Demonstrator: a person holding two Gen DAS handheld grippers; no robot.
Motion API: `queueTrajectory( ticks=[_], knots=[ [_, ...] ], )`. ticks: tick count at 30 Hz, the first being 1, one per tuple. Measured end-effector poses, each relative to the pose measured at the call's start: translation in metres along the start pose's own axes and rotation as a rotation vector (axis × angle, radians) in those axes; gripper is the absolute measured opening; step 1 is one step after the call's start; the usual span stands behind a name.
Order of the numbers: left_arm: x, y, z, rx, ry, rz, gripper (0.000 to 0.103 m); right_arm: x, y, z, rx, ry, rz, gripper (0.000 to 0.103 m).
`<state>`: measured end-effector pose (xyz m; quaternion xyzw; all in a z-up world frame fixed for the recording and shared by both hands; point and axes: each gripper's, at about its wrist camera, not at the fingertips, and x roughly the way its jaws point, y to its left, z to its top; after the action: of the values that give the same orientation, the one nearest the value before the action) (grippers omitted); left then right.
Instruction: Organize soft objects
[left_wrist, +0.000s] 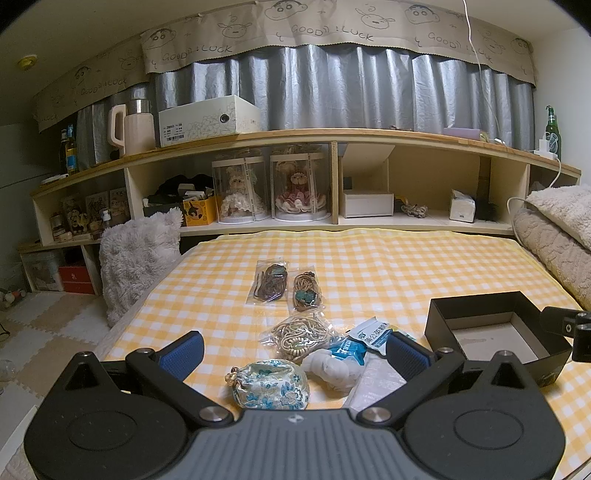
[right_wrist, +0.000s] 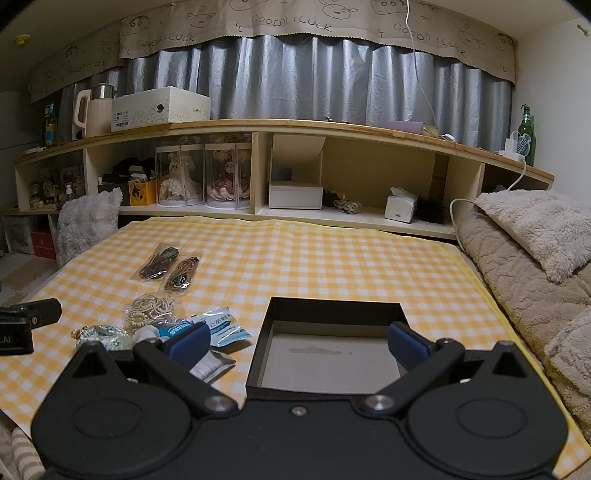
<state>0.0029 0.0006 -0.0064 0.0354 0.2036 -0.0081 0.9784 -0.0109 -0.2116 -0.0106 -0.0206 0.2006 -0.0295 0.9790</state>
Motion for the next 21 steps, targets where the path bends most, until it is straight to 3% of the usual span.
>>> queueTrajectory(
  ticks=[21],
  knots=[
    [0.0021,-0.0001,0.0005,-0.001,0.000,0.000,0.103,0.0001,0.0001,0.0005,-0.001,0.001,-0.001,0.103]
  ],
)
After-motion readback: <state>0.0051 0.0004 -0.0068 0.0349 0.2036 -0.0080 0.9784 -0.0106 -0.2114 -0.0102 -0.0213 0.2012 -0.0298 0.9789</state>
